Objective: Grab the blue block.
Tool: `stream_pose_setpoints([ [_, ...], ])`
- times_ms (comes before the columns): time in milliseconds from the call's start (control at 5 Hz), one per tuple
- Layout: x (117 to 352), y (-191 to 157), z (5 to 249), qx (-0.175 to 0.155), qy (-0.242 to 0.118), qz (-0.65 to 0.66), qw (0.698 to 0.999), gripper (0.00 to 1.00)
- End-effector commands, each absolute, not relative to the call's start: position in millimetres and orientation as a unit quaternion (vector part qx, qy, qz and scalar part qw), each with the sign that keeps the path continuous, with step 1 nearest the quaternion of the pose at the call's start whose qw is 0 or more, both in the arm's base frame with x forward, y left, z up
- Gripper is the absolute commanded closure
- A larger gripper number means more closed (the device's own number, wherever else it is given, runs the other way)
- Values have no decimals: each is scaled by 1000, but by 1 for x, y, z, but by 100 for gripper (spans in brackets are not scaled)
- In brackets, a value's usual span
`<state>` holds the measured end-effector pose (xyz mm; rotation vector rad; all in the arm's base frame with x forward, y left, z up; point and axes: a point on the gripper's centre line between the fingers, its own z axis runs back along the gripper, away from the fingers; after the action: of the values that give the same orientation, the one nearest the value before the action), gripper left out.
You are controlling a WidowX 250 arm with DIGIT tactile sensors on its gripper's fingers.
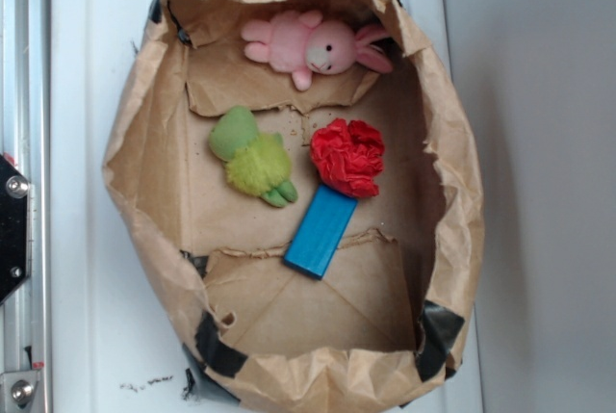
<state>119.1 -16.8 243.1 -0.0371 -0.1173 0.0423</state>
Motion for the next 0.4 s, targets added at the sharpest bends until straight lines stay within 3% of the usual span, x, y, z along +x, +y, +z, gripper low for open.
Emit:
stream_pose_setpoints([
  [0,119,-17,243,-19,-59,21,998,0],
  [200,136,-17,237,-21,-58,54,997,0],
])
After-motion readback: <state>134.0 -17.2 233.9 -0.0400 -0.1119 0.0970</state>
